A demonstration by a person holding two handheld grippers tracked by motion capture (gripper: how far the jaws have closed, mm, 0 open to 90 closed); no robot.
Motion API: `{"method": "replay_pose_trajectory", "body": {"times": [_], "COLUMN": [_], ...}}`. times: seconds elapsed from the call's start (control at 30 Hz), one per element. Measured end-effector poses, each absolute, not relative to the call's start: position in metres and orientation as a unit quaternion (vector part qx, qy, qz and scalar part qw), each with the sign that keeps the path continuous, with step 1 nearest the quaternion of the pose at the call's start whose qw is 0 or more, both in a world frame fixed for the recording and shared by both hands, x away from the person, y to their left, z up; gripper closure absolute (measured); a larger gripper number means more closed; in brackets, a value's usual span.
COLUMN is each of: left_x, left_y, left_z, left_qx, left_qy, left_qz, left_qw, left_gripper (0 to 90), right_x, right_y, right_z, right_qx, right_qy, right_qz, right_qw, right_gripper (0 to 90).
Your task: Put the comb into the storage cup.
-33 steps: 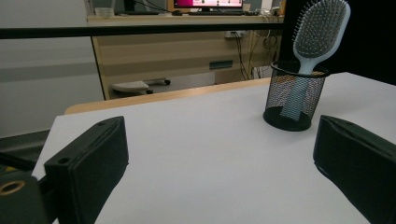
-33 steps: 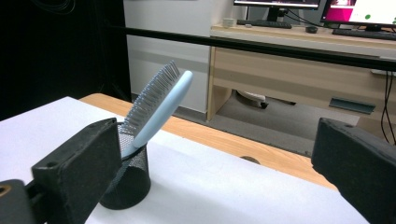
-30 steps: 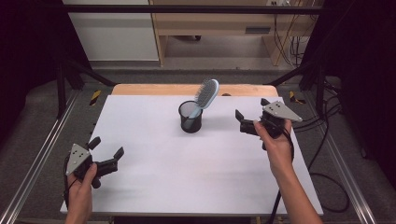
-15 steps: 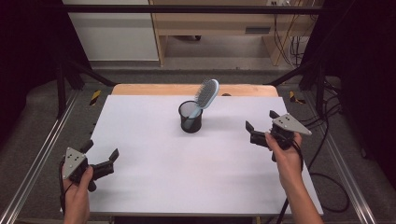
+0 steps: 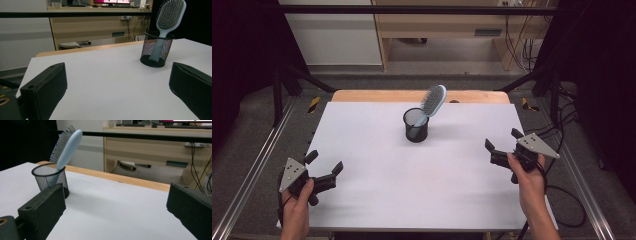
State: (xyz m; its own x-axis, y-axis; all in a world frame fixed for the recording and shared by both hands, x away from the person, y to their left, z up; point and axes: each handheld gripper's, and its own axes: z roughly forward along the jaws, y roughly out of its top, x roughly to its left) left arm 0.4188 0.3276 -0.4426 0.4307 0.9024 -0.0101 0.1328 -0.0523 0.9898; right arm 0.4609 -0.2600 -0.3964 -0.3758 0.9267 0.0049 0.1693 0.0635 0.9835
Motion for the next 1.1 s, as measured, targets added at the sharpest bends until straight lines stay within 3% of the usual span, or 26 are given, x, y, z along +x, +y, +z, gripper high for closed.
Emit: {"method": "replay_pose_trajectory", "body": {"times": [0.47, 1.1], "left_x": [0.420, 0.420], "left_y": [0.329, 0.326], "left_z": [-0.442, -0.443], "left_qx": [0.633, 0.636], "left_qy": [0.400, 0.391], "left_qz": [0.331, 0.319], "left_qw": [0.575, 0.584], "left_gripper": [1.7, 1.7], "right_x": [0.446, 0.441], "right_y": [-0.275, -0.270], "right_z": [-0.422, -0.448], "right_qx": [0.432, 0.420], "right_qy": [0.626, 0.639], "right_qz": [0.536, 0.545], "right_qw": [0.366, 0.344], "right_gripper": [2.8, 2.6]}}
